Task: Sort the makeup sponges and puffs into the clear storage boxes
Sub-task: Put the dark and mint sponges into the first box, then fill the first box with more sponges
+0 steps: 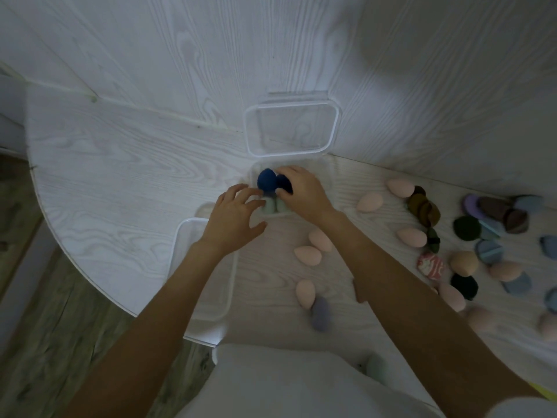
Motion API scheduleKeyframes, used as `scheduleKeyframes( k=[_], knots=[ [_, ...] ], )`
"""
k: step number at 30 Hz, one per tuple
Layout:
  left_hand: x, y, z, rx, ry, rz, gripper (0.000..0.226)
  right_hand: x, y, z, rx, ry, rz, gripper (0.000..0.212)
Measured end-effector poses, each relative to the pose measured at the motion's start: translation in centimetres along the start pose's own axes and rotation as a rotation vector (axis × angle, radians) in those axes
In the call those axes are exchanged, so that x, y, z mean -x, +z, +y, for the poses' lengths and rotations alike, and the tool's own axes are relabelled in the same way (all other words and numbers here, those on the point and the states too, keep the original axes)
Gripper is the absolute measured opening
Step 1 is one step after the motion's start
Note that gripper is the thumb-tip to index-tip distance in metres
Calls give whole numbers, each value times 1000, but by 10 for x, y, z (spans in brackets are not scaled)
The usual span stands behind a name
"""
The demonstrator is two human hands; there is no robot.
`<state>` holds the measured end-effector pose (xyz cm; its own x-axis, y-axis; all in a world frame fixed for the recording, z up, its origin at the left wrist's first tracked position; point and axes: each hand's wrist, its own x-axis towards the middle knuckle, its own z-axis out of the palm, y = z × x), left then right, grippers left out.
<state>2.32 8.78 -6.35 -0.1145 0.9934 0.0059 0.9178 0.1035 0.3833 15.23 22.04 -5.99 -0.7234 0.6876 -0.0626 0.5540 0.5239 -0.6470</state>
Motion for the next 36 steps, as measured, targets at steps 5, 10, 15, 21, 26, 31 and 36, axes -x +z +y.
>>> scheduleKeyframes(
  k=[5, 10, 15, 21, 26, 31, 36],
  knots=[
    [19, -15, 24, 196, 17, 161, 40, 47, -39, -2, -129, 12, 234, 29],
    [53, 13, 71, 280, 33, -24, 29, 150, -56, 21, -87, 118, 370, 25],
    [75, 56, 94, 190, -51, -285, 49, 244, -57, 42, -35, 397, 230, 17],
    [83, 72, 111, 194, -124, -291, 46, 315, -57, 50, 200, 914, -407, 66],
    [83, 75, 115, 211, -127, -303, 39, 336, -31, 49, -168, 998, -514, 46],
    [85, 73, 109, 233, -133, -288, 35, 331, -23, 58, -113, 912, -211, 23],
    [84, 67, 109, 292, -126, -299, 31, 309, -35, 69, -34, 797, -104, 16]
  ],
)
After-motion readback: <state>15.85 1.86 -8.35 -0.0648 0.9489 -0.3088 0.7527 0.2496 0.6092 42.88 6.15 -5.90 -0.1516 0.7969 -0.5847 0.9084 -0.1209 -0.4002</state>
